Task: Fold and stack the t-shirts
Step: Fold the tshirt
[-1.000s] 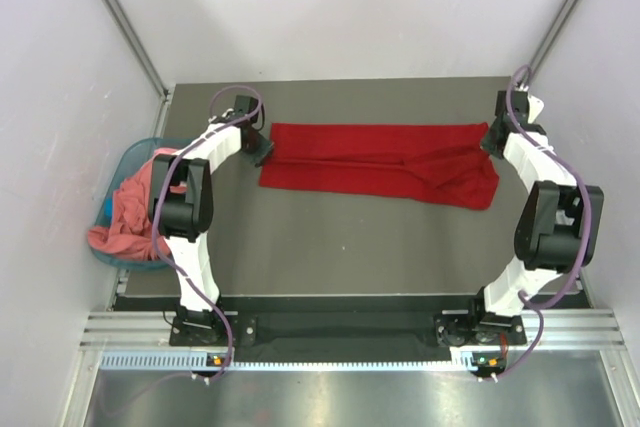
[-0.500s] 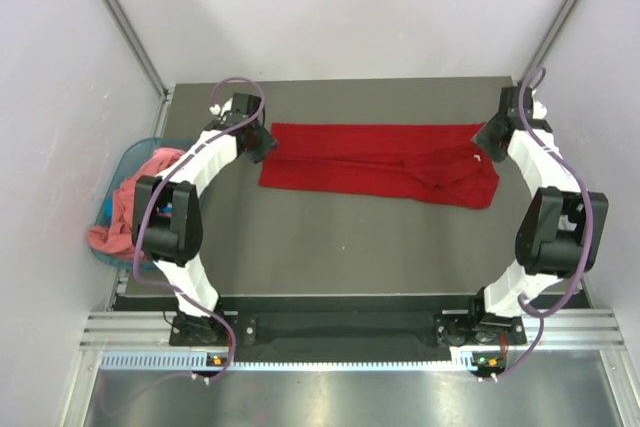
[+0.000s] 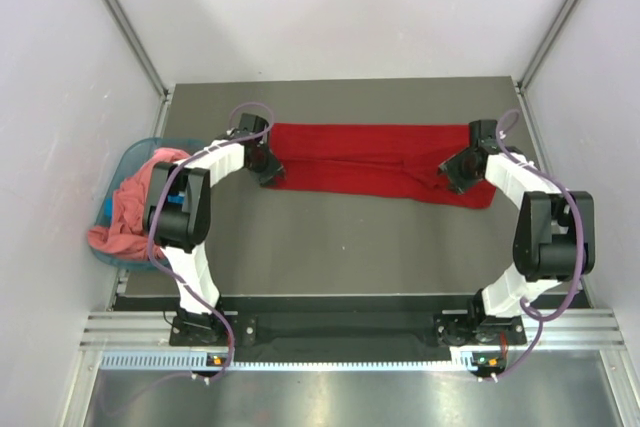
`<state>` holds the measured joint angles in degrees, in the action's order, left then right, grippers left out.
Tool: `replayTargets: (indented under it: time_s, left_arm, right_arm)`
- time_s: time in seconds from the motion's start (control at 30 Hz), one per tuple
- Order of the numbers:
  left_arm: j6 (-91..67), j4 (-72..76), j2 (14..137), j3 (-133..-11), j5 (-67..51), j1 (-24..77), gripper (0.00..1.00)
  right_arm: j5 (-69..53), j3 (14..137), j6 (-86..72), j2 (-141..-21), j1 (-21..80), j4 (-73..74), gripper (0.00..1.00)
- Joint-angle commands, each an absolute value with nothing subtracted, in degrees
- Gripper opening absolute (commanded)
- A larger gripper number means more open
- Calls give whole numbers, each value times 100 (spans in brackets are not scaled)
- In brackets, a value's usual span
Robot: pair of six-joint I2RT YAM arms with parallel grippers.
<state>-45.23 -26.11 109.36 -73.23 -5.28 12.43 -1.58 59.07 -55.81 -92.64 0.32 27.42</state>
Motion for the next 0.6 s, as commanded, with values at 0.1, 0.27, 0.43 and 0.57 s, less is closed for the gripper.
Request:
replayTargets:
  time_s: [0.1, 0.27, 0.43, 0.57]
  left_arm:
    - [-4605, -2583, 10854, -6996, -237, 1081, 37]
    - [-4597, -2716, 10898, -6961, -53, 1081, 35]
    - [-4562, -2698, 10916, -6821, 149, 1081, 30]
    - [-4500, -2681, 10916, -6768, 220, 1081, 16]
  right_arm:
    - [-229, 5880, -6187, -9492, 290, 2277, 43]
    - [-202, 5906, -6311, -9668, 334, 2215, 42]
    - [-35, 6011, -6328, -9765, 325, 2198, 39]
    - [114, 6152, -6197, -9852, 334, 2136, 16]
